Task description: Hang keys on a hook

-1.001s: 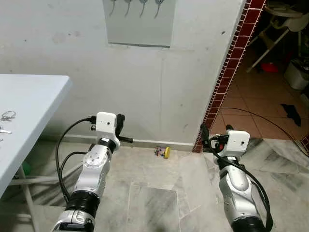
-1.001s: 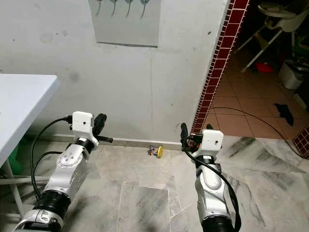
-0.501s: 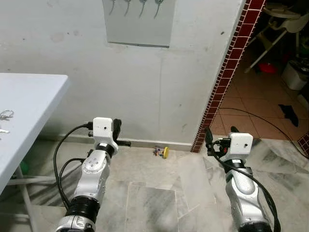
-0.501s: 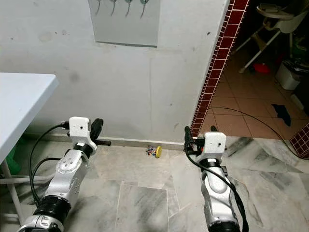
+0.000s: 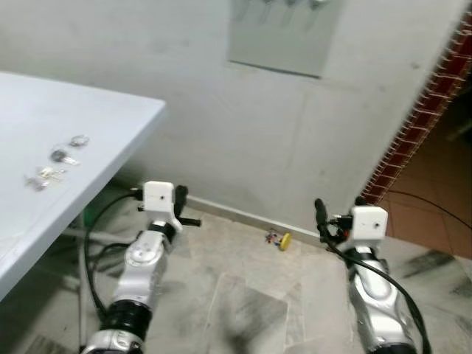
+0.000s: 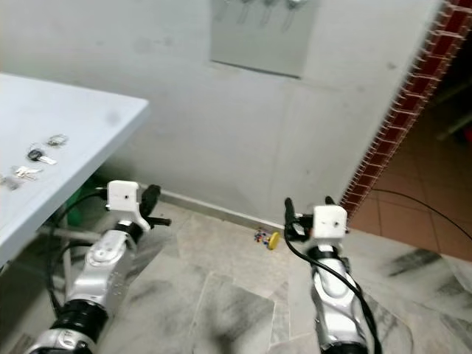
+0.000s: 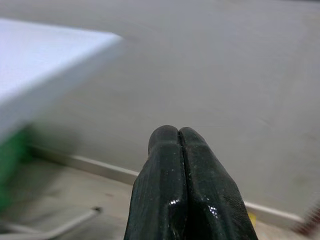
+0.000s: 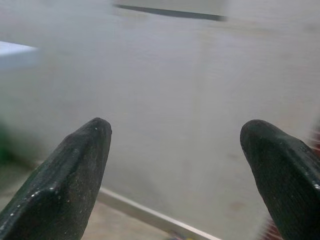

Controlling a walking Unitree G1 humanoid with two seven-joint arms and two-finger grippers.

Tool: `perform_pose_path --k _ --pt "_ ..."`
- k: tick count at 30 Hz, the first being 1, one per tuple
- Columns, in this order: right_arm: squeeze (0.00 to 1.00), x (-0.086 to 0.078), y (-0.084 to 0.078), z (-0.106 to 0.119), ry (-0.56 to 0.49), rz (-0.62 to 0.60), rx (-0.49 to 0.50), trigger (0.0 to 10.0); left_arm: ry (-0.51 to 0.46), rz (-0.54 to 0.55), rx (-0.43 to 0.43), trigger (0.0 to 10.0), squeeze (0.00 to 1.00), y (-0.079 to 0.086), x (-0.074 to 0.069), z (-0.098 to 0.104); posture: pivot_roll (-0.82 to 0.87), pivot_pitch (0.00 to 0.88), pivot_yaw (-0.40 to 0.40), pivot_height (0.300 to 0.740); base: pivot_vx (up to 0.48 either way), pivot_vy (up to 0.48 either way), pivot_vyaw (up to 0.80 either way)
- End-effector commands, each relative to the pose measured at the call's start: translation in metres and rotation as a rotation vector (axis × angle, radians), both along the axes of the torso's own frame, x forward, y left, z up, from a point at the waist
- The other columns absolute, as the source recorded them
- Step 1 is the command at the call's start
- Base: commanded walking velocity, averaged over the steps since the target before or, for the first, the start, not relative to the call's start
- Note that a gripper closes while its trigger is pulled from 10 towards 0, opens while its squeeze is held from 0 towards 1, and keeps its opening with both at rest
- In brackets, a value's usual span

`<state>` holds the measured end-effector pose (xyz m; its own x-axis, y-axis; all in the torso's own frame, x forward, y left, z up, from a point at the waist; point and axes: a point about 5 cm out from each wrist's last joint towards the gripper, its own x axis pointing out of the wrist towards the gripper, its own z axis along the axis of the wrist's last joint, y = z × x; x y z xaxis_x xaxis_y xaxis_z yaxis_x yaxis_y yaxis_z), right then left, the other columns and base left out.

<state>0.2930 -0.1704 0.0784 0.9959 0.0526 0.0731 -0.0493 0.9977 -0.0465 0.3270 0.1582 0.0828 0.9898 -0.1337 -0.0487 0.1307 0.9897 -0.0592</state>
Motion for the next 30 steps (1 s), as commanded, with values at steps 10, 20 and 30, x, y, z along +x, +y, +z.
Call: perform_pose_path --k 10,20,30 --pt "0.0 -0.0023 -0.008 -0.0012 0.019 0.0 -0.024 10.0 0.0 -0.019 0.002 10.0 0.0 -0.0077 -0.0055 -0.0036 -0.01 0.0 -0.026 0.74 0.0 0.0 0.8" --pt "0.0 -0.0021 -0.0108 0.0001 0.022 0.006 -0.038 10.0 -0.002 -0.024 0.009 10.0 0.0 -0.0082 -0.0068 -0.004 -0.01 0.0 -0.033 0.74 0.0 0.0 0.8" --pt "0.0 -0.0031 -0.0148 0.0004 0.028 0.005 -0.056 10.0 -0.012 -0.034 0.023 10.0 0.0 -0.0106 -0.0092 -0.0042 -0.01 0.0 -0.038 0.74 0.0 0.0 0.8"
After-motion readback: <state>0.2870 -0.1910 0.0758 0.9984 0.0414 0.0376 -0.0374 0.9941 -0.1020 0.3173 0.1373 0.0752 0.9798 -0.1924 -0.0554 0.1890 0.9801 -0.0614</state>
